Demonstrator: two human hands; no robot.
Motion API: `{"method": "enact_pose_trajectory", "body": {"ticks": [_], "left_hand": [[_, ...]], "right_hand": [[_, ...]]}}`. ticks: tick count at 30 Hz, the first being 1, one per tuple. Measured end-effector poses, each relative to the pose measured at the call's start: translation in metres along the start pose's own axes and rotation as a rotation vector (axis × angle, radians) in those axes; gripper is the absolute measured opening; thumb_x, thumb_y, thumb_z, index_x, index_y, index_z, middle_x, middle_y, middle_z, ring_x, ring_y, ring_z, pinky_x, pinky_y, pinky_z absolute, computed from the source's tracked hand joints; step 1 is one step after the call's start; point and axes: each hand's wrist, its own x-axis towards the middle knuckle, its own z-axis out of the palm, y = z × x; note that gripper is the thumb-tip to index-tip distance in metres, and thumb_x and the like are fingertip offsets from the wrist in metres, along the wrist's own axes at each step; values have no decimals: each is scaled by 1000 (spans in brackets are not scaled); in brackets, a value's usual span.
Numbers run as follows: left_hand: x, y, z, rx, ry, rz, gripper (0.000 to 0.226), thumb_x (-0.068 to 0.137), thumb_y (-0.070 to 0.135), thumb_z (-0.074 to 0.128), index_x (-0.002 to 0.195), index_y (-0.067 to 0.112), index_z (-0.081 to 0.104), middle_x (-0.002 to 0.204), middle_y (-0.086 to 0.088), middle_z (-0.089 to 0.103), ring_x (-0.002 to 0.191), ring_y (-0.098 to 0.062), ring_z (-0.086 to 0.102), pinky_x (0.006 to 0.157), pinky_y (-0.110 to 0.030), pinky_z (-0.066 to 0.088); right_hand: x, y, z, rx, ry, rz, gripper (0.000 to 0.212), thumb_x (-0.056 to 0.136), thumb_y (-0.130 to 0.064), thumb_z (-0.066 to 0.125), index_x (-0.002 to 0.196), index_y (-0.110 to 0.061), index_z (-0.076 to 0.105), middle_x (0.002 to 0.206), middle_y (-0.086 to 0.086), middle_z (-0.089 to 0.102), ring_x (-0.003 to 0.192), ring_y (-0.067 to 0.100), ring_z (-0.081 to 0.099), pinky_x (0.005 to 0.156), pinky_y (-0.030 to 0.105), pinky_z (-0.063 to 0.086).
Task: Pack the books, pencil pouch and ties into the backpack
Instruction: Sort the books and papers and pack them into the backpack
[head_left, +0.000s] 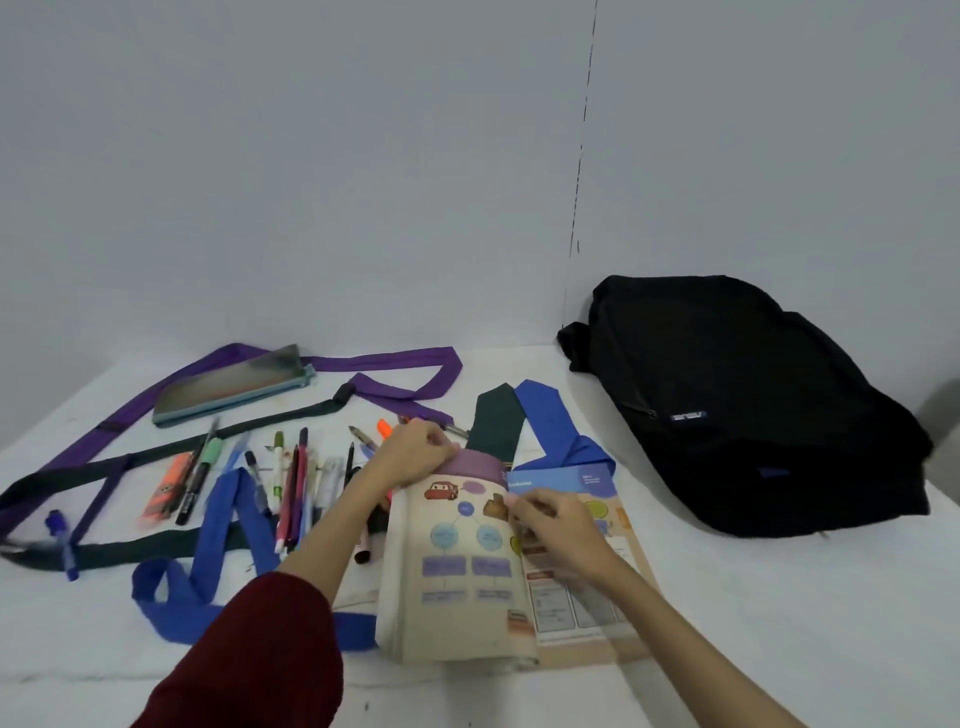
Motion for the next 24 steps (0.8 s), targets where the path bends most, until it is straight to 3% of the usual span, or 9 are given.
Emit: {"method": "enact_pose_trajectory", "body": {"ticks": [2,6,8,11,13,16,18,21,24], "left_hand": [[4,11,-11,-87,2,18,22,91,27,59,100,9,69,94,-1,63,86,-10,54,65,-18,39],[2,45,-16,-351,70,15,16,89,29,60,101,20,65,96,1,64,92,-14,59,68,-22,44],[-3,64,-7,-522,71,56,29,91,36,57,114,18,59,109,-3,63,94,-15,60,64,-24,52],[-17,88,8,-850,-50,61,47,94,49,45,132,22,41,128,3,46,99,-21,62,69,-34,59],[-21,91,23,-958,-158,44,55,94,55,34,141,27,28,130,10,33,105,-26,61,77,-37,58],[-25,70,57,-672,-175,24,60,91,55,43,141,23,32,140,5,35,116,-23,53,94,-37,49],[-25,51,80,-462,-90,-26,56,86,42,62,131,16,44,133,-9,48,114,-21,53,93,-34,46],[-31,44,96,-667,14,-233,44,82,32,69,119,14,51,119,-8,59,107,-23,58,91,-39,50],[-32,46,96,-791,51,-336,40,81,24,72,110,15,46,107,-2,59,103,-22,59,90,-39,52]], "right_hand": [[-9,-12,-9,77,-7,-22,34,94,-35,53,95,-4,68,88,5,71,76,12,65,63,18,51],[-24,-35,-34,225,-33,24,36,93,-46,48,102,-17,68,87,1,73,74,16,67,63,23,53],[-27,-43,-47,201,-58,49,45,91,-56,44,107,-21,67,93,2,74,80,19,70,65,26,54],[-32,-46,-66,137,-31,60,58,83,-66,44,104,-19,69,92,6,74,76,17,70,61,23,53],[-31,-39,-78,97,20,70,52,84,-58,53,105,-14,68,90,9,73,74,18,70,59,24,54],[-24,-12,-89,24,144,142,33,85,-33,68,104,-7,61,88,10,71,72,18,70,57,26,53],[-21,8,-90,-119,187,207,29,85,-34,68,89,-7,60,83,7,69,70,16,66,59,25,50],[-19,29,-82,-289,201,286,36,88,-37,62,68,-12,46,66,2,54,59,12,49,55,23,35],[-16,35,-71,-285,242,325,27,87,-26,60,69,-14,44,69,1,56,62,11,53,55,21,38]]}}
